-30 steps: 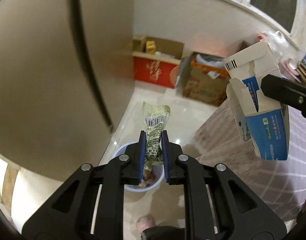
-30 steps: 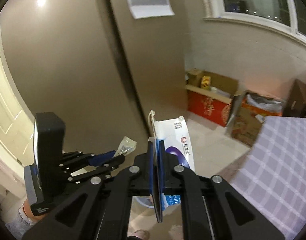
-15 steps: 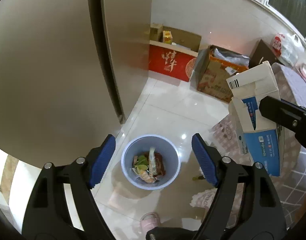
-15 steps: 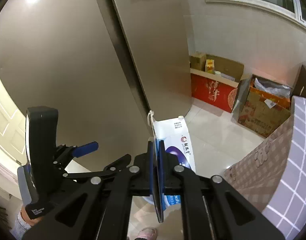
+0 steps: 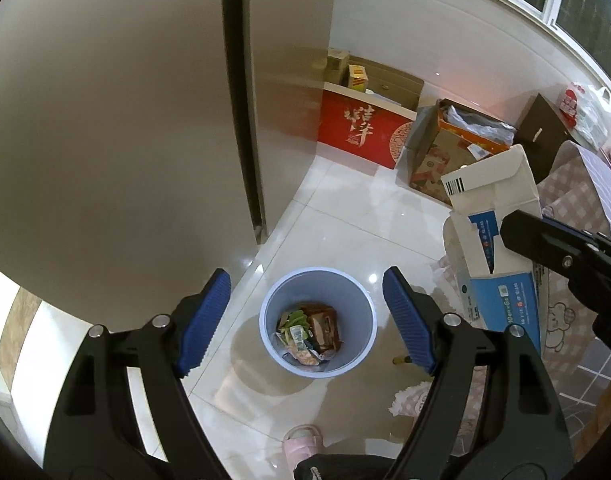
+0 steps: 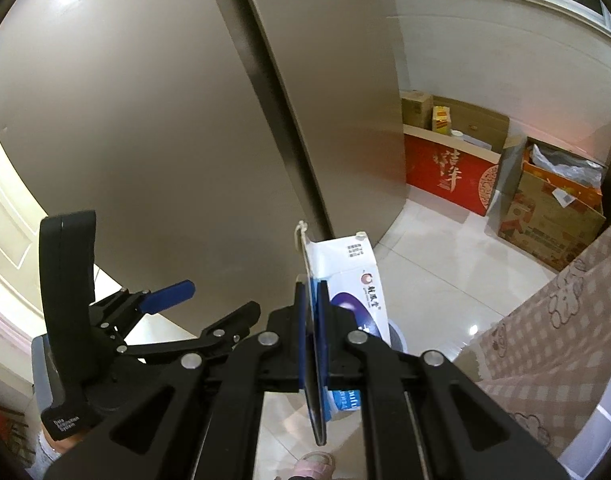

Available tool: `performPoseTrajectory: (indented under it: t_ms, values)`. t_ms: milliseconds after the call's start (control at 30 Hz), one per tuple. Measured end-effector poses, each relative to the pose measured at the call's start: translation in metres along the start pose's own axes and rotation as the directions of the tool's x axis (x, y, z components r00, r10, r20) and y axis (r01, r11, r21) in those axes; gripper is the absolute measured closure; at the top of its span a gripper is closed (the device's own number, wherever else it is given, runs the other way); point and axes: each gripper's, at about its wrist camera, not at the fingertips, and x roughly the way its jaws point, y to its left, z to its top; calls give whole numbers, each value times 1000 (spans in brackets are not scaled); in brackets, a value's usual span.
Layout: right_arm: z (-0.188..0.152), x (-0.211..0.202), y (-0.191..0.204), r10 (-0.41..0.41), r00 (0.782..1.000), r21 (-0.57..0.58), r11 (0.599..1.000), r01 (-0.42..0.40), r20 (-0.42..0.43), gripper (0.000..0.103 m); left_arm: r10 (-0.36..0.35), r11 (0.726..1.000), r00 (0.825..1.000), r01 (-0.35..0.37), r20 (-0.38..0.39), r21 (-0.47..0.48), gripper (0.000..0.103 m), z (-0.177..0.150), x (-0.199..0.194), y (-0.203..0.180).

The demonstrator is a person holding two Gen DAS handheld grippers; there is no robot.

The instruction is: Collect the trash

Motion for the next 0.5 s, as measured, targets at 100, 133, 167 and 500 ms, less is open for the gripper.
performPoseTrajectory:
  t_ms: [100, 133, 167, 500]
  values:
    - [2, 3, 5, 14, 1000, -2, 1000, -14, 8, 97, -3, 1000, 1000, 2, -3, -22, 26, 0, 0, 10]
    - [3, 4, 6, 22, 1000, -1, 1000, -22, 11, 97, 0, 999, 1000, 0, -4, -33, 26, 0, 0, 13]
    - [4, 6, 7, 29, 999, 0, 1000, -29, 14, 97, 4, 999, 1000, -5, -4, -42, 26, 0, 0, 16]
    - [6, 22, 2, 45, 993, 31, 998, -49, 107, 46, 62, 993, 998, -64, -29, -100, 22, 1, -6, 36]
